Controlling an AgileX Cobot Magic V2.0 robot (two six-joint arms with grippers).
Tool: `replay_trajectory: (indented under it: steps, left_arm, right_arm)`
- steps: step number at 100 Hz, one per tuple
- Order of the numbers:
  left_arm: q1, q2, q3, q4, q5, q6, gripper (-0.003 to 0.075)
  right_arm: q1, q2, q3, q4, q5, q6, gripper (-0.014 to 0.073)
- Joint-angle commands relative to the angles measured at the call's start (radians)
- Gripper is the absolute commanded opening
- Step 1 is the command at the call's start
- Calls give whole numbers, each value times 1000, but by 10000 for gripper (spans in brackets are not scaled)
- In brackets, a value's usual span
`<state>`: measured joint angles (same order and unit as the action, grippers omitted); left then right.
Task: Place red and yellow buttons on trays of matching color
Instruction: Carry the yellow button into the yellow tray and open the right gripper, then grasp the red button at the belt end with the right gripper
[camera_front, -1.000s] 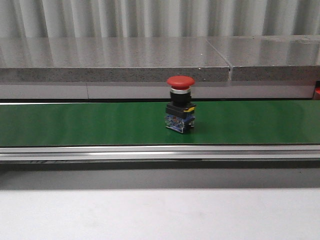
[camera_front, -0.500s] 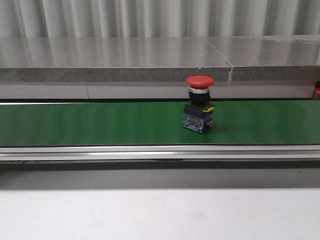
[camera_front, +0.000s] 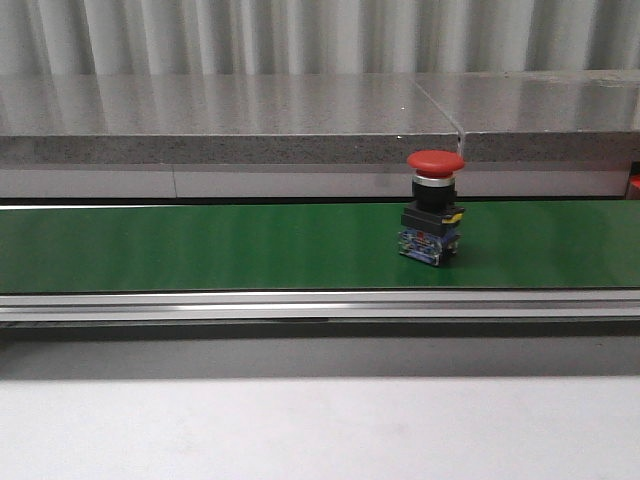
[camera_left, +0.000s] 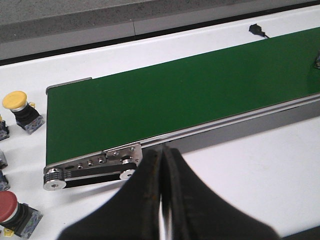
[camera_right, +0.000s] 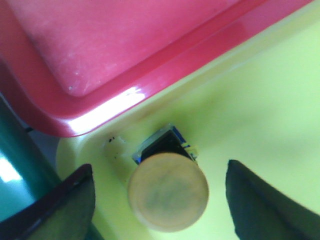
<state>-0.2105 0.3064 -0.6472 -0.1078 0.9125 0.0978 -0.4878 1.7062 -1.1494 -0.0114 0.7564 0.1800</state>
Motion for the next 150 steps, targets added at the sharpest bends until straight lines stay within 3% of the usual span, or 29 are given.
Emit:
replay_trajectory:
  steps: [1,35,94,108,128,150]
  left_arm:
    - [-8,11,-24,-6,-67,-2,-20]
    - [-8,11,-24,-6,-67,-2,-20]
    - [-8,11,-24,-6,-67,-2,-20]
    - [-8,11,-24,-6,-67,-2,-20]
    - [-8,11,-24,-6,-67,-2,-20]
    - [-8,11,-24,-6,-67,-2,-20]
  right_arm:
    - [-4,-88,-19,-26,-5,-12,548]
    - [82,-274,-19,-26,106,-12,548]
    - [600,-351,-20,-27,263,-45,548]
    - [642,-337,-24,31,271,-151,548]
    - [642,-304,-26,157,249,-412,548]
    - [642,-230,-74,177,246,-564,548]
